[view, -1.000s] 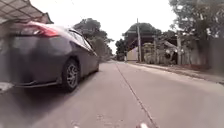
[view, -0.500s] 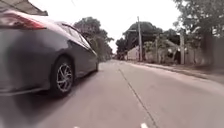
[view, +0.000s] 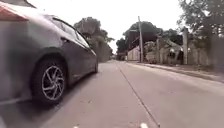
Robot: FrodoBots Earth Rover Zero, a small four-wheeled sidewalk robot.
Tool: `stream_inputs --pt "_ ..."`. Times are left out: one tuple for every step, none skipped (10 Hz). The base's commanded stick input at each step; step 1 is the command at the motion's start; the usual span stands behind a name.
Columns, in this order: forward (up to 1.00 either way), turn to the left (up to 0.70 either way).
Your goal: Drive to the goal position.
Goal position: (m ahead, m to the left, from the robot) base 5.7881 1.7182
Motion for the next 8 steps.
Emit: stream_inputs --pt "0.7 0.0" --pt "0.7 0.0" --pt "0.7 0.0" --pt "0.7 0.0" --pt "0.7 0.0" --pt "0.7 0.0" --pt "0.7 0.0" --pt "0.7 0.0"
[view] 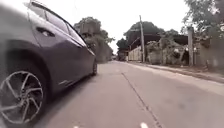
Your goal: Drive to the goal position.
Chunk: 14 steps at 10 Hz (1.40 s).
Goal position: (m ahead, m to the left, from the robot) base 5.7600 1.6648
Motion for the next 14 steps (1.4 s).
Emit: stream_inputs --pt "0.7 0.0" --pt "0.7 0.0" --pt "0.7 0.0" --pt "0.7 0.0" --pt "0.7 0.0" --pt "0.7 0.0" --pt "0.7 0.0" --pt "0.7 0.0" --pt "0.7 0.0" --pt "0.7 0.0" --pt "0.7 0.0" --pt "0.7 0.0" --pt "0.7 0.0" --pt "0.7 0.0"
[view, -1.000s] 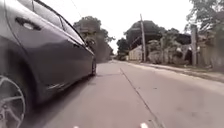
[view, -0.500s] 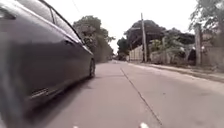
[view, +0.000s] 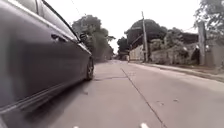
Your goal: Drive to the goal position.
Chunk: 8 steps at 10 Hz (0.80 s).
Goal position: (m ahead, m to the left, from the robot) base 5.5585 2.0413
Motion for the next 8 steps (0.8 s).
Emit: stream_inputs --pt "0.7 0.0" --pt "0.7 0.0" --pt "0.7 0.0" --pt "0.7 0.0" --pt "0.7 0.0" --pt "0.7 0.0" --pt "0.7 0.0" --pt "0.7 0.0"
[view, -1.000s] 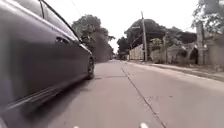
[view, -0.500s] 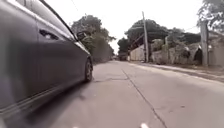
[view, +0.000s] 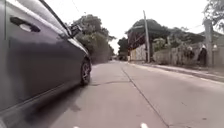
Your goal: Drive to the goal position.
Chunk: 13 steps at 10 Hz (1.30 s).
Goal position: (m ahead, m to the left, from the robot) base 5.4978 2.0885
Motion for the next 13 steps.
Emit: stream_inputs --pt "0.7 0.0" --pt "0.7 0.0" --pt "0.7 0.0" --pt "0.7 0.0" --pt "0.7 0.0" --pt "0.7 0.0" --pt "0.7 0.0" --pt "0.7 0.0" --pt "0.7 0.0" --pt "0.7 0.0" --pt "0.7 0.0" --pt "0.7 0.0" --pt "0.7 0.0"
